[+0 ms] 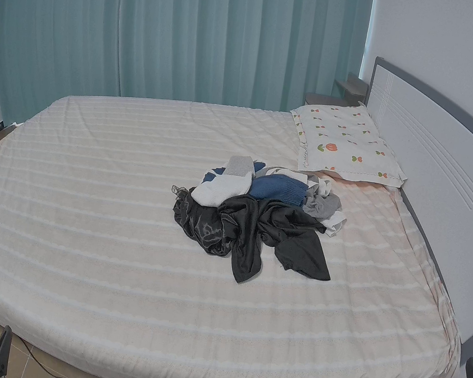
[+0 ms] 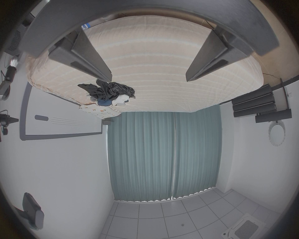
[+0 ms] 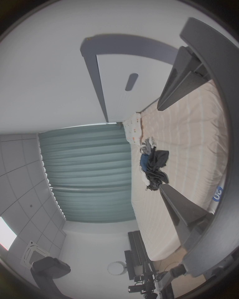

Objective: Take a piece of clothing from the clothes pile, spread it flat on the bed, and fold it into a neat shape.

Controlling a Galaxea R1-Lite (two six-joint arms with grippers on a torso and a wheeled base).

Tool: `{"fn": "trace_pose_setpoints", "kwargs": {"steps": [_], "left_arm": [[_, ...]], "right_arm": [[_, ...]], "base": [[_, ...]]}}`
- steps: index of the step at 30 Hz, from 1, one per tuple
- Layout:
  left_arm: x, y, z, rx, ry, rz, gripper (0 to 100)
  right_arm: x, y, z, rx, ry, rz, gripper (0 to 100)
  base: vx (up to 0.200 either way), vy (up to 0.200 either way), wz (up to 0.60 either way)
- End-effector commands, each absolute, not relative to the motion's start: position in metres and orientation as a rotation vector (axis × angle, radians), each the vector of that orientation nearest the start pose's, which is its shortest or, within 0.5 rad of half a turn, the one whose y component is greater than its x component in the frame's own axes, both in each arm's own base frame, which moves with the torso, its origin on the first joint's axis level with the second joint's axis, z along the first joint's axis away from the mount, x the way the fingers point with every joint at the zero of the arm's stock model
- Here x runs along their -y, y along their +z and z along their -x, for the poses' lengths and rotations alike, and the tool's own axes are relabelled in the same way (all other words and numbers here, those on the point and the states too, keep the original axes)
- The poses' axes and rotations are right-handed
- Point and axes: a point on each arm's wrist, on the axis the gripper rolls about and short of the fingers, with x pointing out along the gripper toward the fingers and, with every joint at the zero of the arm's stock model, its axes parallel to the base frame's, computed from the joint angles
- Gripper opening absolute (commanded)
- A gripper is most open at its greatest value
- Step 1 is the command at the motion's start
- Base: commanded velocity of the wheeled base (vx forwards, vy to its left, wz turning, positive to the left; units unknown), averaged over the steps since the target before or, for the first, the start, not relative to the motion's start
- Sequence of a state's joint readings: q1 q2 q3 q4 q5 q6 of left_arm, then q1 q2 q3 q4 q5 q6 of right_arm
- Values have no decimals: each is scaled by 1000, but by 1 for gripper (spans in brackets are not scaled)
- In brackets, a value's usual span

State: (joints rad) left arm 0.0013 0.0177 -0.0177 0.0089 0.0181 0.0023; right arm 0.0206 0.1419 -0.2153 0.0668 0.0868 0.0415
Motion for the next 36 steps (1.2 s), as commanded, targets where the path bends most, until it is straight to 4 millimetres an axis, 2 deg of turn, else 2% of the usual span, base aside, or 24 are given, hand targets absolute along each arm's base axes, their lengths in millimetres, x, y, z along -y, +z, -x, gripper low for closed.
{"fn": "trace_pose_setpoints", "kwargs": {"steps": [1, 3, 5, 7, 8, 9, 12, 13, 15, 16, 20, 25, 28, 30, 34, 36], "left_arm": [[0, 75, 23, -6, 20, 0, 100], [0, 75, 23, -6, 18, 0, 100], [0, 75, 23, -8, 17, 0, 100], [0, 75, 23, -8, 15, 0, 100], [0, 75, 23, -6, 15, 0, 100], [0, 75, 23, -6, 11, -3, 100], [0, 75, 23, -8, 1, -11, 100], [0, 75, 23, -9, 2, -3, 100], [0, 75, 23, -8, 2, -2, 100], [0, 75, 23, -8, 0, 0, 100], [0, 75, 23, -6, 0, -5, 100], [0, 75, 23, -6, 0, -5, 100], [0, 75, 23, -6, 0, -5, 100], [0, 75, 23, -6, 0, -3, 100], [0, 75, 23, -6, 0, -3, 100], [0, 75, 23, -6, 0, -5, 100]], "right_arm": [[-5, 148, -18, -267, 204, -69, 100], [-6, 155, -38, -325, 223, -76, 100], [-7, 158, -66, -382, 226, -85, 100], [-9, 153, -95, -447, 239, -88, 100], [-9, 153, -97, -450, 241, -89, 100], [-14, 146, -119, -498, 265, -102, 100], [-22, 134, -160, -545, 276, -146, 100], [-24, 132, -169, -541, 279, -152, 100], [-24, 132, -174, -537, 279, -153, 100], [-30, 117, -213, -548, 275, -167, 100], [-42, 80, -270, -557, 278, -165, 100], [-62, 39, -328, -497, 228, -135, 100], [-79, 16, -355, -493, 199, -154, 100], [-94, 12, -367, -487, 204, -203, 100], [-105, -2, -386, -502, 209, -213, 100], [-110, -16, -406, -495, 191, -226, 100]], "base": [[0, 0, 0], [0, 0, 0], [0, 0, 0], [0, 0, 0], [0, 0, 0], [0, 0, 0], [0, 0, 0], [0, 0, 0], [0, 0, 0], [0, 0, 0], [0, 0, 0], [0, 0, 0], [0, 0, 0], [0, 0, 0], [0, 0, 0], [0, 0, 0]]}}
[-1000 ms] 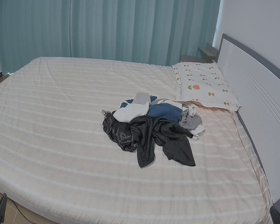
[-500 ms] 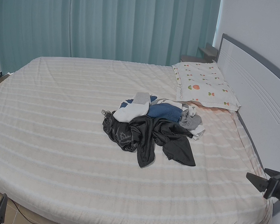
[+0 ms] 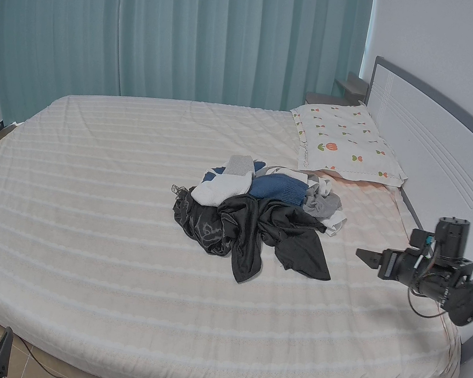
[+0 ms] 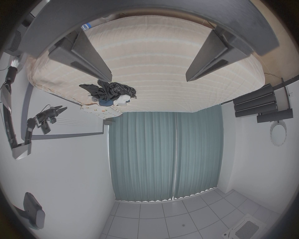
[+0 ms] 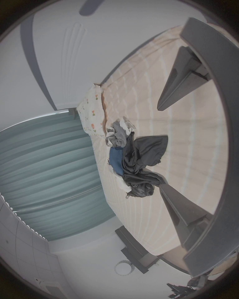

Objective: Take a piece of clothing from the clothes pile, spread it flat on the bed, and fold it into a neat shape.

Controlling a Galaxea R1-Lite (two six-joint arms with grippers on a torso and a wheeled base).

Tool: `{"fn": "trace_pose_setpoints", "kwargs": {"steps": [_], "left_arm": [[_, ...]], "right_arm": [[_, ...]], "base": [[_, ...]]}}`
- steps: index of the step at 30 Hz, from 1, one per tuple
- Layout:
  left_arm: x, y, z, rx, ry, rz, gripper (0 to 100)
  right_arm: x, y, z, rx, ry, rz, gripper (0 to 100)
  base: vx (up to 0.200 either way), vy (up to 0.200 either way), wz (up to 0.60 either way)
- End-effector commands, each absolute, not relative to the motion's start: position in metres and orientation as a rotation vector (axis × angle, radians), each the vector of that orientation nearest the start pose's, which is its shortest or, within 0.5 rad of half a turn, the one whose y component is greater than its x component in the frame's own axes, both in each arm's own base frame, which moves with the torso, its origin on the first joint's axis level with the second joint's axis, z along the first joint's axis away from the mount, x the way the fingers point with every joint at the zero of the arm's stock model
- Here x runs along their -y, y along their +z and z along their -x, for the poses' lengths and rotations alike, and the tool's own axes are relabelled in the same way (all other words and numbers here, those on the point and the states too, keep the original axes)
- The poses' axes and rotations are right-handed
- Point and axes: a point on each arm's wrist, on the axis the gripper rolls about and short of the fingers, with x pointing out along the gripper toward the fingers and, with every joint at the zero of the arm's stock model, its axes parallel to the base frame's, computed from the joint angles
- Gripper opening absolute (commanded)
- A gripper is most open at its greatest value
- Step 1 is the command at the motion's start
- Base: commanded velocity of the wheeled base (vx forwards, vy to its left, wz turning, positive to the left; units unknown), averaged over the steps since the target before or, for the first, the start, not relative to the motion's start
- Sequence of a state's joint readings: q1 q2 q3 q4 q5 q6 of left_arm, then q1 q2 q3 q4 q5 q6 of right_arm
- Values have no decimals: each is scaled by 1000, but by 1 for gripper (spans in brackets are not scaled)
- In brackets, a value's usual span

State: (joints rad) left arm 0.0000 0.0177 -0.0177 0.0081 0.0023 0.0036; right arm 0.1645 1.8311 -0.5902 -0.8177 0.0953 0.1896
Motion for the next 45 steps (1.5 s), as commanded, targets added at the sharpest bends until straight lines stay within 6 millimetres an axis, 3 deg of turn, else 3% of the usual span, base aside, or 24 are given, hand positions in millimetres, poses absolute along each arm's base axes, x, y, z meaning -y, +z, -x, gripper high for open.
{"fn": "trace_pose_setpoints", "kwargs": {"steps": [1, 5, 10, 27, 35, 36, 40, 45], "left_arm": [[0, 75, 22, -15, -5, -3, 100], [0, 76, 19, -60, -22, -2, 100], [0, 76, 20, -49, -14, -6, 100], [0, 75, 23, -6, 2, 2, 100], [0, 75, 23, -6, 2, 2, 100], [0, 75, 23, -8, 2, 3, 100], [0, 75, 23, -8, 2, 5, 100], [0, 75, 23, -6, 2, 3, 100]], "right_arm": [[-112, -23, -415, -484, 171, -239, 100], [-116, -38, -434, -457, 139, -255, 100], [-118, -48, -437, -497, 142, -248, 100], [-127, -39, -459, -527, 164, -251, 100], [-141, -40, -455, -540, 194, -248, 100], [-148, -43, -452, -557, 209, -241, 0], [-158, -53, -450, -584, 224, -232, 0], [-152, -42, -448, -574, 209, -260, 0]], "base": [[0, 0, 0], [0, 0, 0], [0, 0, 0], [0, 0, 0], [0, 0, 0], [0, 0, 0], [0, 0, 0], [0, 0, 0]]}}
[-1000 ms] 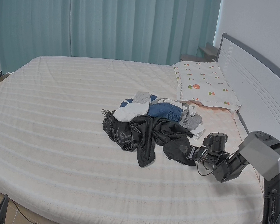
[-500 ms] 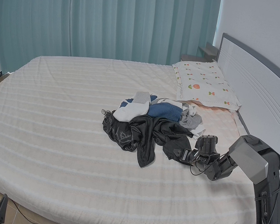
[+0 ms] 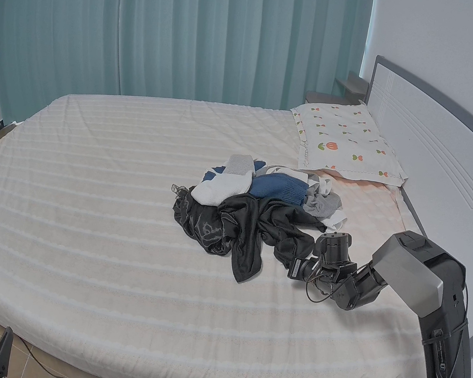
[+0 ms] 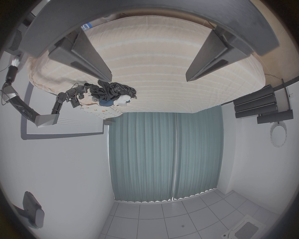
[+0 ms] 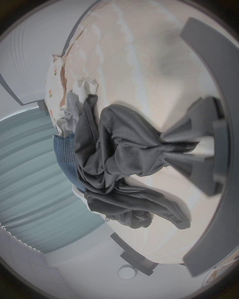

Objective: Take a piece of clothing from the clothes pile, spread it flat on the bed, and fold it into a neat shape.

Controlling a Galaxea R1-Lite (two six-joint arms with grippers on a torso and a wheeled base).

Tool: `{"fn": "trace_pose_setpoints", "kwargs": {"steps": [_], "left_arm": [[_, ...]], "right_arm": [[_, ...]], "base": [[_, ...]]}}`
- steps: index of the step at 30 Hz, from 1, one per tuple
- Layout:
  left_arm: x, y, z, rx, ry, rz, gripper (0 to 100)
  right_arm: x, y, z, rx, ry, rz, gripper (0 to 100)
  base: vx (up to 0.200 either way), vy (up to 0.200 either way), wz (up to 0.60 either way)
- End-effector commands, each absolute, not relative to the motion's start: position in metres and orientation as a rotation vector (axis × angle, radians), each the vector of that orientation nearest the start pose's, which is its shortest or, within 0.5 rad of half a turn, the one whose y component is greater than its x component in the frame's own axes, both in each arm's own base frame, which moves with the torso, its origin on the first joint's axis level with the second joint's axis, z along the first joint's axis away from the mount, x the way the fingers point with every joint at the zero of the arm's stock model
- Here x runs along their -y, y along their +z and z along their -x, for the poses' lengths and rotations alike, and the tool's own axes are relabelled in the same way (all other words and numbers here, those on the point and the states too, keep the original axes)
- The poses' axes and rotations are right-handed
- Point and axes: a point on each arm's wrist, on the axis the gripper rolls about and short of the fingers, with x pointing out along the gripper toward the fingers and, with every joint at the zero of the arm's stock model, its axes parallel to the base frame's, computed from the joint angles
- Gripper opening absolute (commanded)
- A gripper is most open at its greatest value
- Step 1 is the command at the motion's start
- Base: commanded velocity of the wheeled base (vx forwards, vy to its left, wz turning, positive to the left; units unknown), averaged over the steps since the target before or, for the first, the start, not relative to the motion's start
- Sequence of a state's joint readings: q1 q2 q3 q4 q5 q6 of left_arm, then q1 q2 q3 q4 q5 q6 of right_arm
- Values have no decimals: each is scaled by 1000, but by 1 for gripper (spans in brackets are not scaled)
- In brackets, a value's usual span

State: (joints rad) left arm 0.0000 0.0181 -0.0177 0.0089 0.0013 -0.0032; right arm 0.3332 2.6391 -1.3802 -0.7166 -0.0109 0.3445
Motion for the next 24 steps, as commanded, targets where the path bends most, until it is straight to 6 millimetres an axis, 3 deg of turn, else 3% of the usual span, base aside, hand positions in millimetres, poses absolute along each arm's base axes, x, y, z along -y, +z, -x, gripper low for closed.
{"fn": "trace_pose_setpoints", "kwargs": {"steps": [1, 4, 8, 10, 11, 12, 13, 16, 18, 19, 20, 24], "left_arm": [[0, 75, 23, -8, 2, 3, 100], [0, 75, 23, -9, 5, 0, 100], [-1, 75, 23, -8, 46, 0, 100], [-1, 75, 23, -8, 46, 0, 100], [-1, 75, 23, -8, 54, 4, 100], [-1, 75, 23, -6, 57, 3, 100], [-1, 75, 23, -5, 55, -5, 100], [-1, 77, 23, 6, 55, -1, 100], [-1, 97, 28, 107, 47, 36, 100], [-2, 140, 42, 267, 36, 106, 100], [-2, 176, 41, 279, 5, 169, 100], [-1, 194, 19, 128, 29, 59, 100]], "right_arm": [[-151, -38, -447, -569, 207, -276, 0], [-144, -16, -435, -550, 191, -358, 0], [-128, 12, -399, -536, 224, -467, 0], [-128, 12, -399, -536, 224, -467, 0], [-114, 26, -357, -530, 253, -519, 0], [-113, 27, -353, -529, 254, -523, 0], [-106, 30, -330, -525, 257, -532, 0], [-94, 38, -291, -511, 265, -544, 0], [-90, 40, -278, -511, 263, -562, 0], [-86, 40, -266, -515, 258, -585, 0], [-84, 39, -252, -530, 265, -609, 0], [-79, 38, -235, -525, 266, -619, 0]], "base": [[0, 0, 0], [0, 0, 0], [0, 0, 0], [0, 0, 0], [0, 0, 0], [0, 0, 0], [0, 0, 0], [0, 0, 0], [0, 0, 0], [0, 0, 0], [0, 0, 0], [0, 0, 0]]}}
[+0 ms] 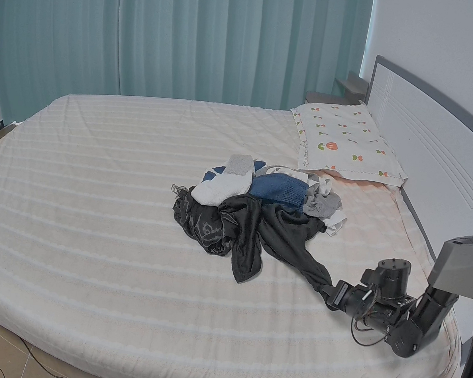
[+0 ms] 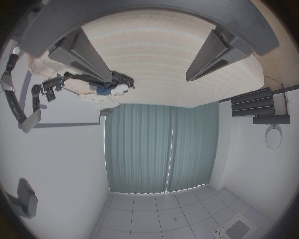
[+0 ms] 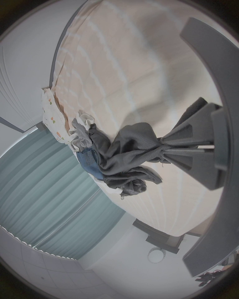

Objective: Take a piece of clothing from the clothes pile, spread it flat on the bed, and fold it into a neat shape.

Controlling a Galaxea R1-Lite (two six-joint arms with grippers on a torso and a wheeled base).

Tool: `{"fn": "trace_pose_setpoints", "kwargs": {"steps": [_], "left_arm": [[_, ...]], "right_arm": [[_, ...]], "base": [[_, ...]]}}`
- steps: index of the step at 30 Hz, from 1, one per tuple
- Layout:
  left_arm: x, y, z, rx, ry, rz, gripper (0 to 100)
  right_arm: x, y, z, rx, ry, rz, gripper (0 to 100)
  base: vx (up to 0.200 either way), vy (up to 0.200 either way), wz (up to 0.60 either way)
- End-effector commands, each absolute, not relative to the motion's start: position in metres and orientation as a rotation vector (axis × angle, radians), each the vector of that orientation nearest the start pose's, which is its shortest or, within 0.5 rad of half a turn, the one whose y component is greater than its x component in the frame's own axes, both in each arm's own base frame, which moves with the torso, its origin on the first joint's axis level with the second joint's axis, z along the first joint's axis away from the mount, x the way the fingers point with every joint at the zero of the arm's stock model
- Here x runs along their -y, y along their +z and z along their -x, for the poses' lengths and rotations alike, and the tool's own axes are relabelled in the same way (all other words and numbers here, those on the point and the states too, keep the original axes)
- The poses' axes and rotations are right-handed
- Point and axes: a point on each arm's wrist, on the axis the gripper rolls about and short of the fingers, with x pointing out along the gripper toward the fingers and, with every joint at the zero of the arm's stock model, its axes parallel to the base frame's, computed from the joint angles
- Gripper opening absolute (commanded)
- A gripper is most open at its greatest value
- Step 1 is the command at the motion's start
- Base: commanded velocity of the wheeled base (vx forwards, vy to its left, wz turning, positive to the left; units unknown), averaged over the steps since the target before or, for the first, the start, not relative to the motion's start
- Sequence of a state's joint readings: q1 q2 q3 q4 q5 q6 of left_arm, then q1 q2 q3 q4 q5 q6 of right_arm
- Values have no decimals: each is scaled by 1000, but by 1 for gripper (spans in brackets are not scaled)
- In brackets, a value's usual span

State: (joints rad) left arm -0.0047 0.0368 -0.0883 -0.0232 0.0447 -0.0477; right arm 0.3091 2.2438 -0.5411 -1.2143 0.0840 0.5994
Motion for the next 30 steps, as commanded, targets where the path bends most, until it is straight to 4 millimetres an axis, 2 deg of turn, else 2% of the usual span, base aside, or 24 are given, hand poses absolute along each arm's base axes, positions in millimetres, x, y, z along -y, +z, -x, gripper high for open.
{"fn": "trace_pose_setpoints", "kwargs": {"steps": [1, 2, 3, 6, 7, 8, 9, 10, 12, 14, 18, 19, 20, 21, 30], "left_arm": [[-1, 193, 5, 54, -6, 6, 100], [0, 194, 2, 37, -18, 1, 100], [2, 195, -19, -55, -77, -11, 100], [5, 197, -55, -151, -122, -9, 100], [5, 197, -55, -151, -122, -9, 100], [11, 193, -84, -231, -169, -3, 100], [11, 193, -84, -231, -169, -3, 100], [22, 189, -109, -294, -229, 27, 100], [41, 182, -138, -344, -298, 97, 100], [57, 175, -162, -390, -325, 140, 100], [94, 145, -217, -497, -318, 162, 100], [102, 137, -228, -514, -304, 172, 100], [102, 137, -228, -514, -304, 172, 100], [126, 121, -250, -532, -279, 205, 100], [196, 69, -310, -590, -252, 222, 100]], "right_arm": [[-75, 38, -229, -512, 258, -621, 0], [-74, 38, -228, -510, 256, -622, 0], [-69, 36, -218, -534, 236, -625, 0], [-64, 34, -206, -570, 217, -620, 0], [-64, 34, -206, -570, 217, -620, 0], [-65, 40, -204, -548, 225, -638, 0], [-65, 40, -204, -548, 225, -638, 0], [-67, 46, -202, -536, 235, -701, 0], [-71, 52, -199, -529, 242, -768, 0], [-72, 53, -199, -528, 241, -783, 0], [-77, 51, -197, -541, 219, -831, 0], [-77, 51, -197, -543, 209, -850, 0], [-77, 51, -197, -543, 209, -850, 0], [-76, 51, -197, -543, 187, -892, 0], [-72, 49, -198, -549, 143, -914, 0]], "base": [[0, 0, 0], [0, 0, 0], [0, 0, 0], [0, 0, 0], [0, 0, 0], [0, 0, 0], [0, 0, 0], [0, 0, 0], [0, 0, 0], [0, 0, 0], [0, 0, 0], [0, 0, 0], [0, 0, 0], [0, 0, 0], [0, 0, 0]]}}
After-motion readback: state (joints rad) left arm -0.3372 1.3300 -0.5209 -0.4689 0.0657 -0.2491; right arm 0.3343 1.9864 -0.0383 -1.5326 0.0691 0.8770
